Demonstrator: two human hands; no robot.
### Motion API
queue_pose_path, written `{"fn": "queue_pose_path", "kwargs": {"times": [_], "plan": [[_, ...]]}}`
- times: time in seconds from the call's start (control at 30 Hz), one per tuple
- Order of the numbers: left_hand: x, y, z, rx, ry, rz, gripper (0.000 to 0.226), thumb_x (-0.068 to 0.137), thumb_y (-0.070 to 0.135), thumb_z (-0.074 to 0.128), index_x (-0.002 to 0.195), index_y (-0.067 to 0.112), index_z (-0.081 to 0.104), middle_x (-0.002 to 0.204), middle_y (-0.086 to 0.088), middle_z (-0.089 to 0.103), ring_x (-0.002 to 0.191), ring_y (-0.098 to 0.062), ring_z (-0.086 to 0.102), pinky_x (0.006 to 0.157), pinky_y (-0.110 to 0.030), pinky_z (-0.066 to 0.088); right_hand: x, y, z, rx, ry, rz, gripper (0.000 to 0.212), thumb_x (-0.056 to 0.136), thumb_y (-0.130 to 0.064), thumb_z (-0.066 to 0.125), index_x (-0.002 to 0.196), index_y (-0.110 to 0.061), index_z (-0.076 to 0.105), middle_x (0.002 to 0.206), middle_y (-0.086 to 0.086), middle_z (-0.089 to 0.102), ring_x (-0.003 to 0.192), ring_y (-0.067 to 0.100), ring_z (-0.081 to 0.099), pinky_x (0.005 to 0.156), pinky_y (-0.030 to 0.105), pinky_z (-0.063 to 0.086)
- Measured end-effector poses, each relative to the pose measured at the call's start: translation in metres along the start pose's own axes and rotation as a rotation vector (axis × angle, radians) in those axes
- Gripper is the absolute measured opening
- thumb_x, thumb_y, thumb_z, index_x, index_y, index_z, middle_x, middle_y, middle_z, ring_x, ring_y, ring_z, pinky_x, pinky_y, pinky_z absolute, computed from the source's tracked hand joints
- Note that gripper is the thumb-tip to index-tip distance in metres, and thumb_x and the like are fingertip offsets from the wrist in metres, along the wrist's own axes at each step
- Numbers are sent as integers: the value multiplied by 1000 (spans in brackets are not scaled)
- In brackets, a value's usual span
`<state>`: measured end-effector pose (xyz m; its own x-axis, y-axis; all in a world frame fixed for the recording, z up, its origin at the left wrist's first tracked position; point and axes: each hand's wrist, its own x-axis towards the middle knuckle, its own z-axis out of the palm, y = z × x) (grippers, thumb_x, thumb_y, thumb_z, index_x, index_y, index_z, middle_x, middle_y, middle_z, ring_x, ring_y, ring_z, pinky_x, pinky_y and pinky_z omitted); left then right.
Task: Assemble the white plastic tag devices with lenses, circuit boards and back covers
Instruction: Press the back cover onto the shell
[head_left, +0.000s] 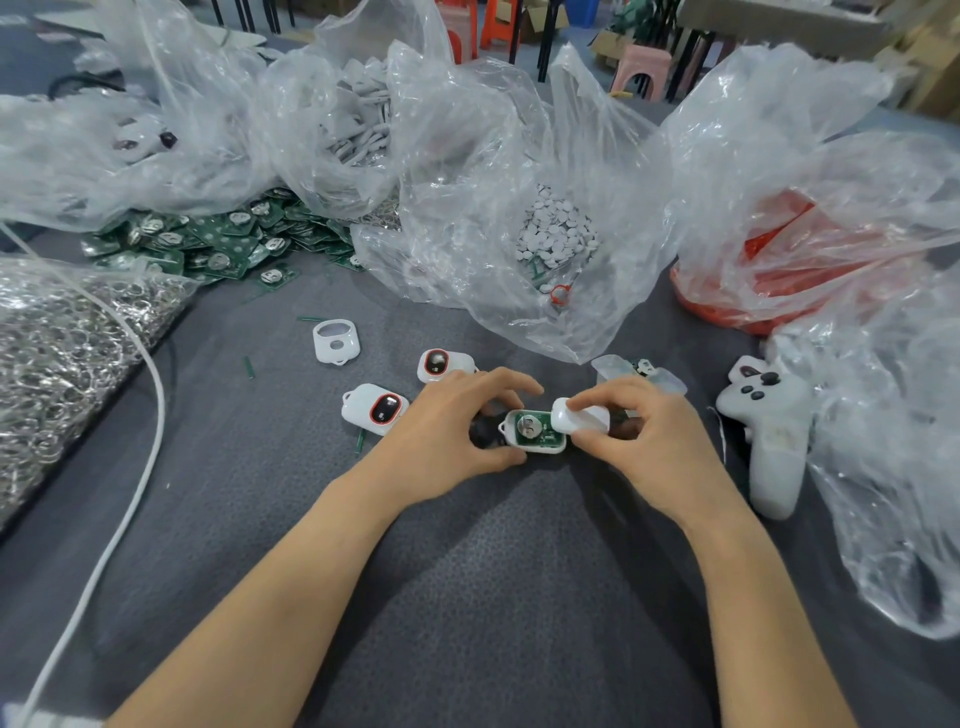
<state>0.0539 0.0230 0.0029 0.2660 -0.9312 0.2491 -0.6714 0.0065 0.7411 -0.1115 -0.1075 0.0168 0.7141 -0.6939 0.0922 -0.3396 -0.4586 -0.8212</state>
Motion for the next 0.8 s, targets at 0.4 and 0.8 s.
{"fn": "queue_pose_path", "kwargs": {"times": [0.4, 0.8], "plan": [[0, -2, 0, -2, -17, -37, 57, 76, 25, 79, 126, 35, 53, 98, 18, 64, 90, -7, 53, 86, -28, 43, -1, -8, 7, 90, 39, -99, 22, 81, -19, 75, 91, -39, 71, 100, -14, 63, 95, 7, 63, 85, 26, 52], [0, -6, -1, 0, -35, -21, 63, 76, 21, 79, 131, 34, 50, 99, 23, 63, 91, -3, 51, 89, -20, 38, -4, -16, 20, -44, -124, -155, 25, 73, -8, 80, 94, -19, 74, 104, -7, 64, 97, 3, 58, 84, 15, 45]]}}
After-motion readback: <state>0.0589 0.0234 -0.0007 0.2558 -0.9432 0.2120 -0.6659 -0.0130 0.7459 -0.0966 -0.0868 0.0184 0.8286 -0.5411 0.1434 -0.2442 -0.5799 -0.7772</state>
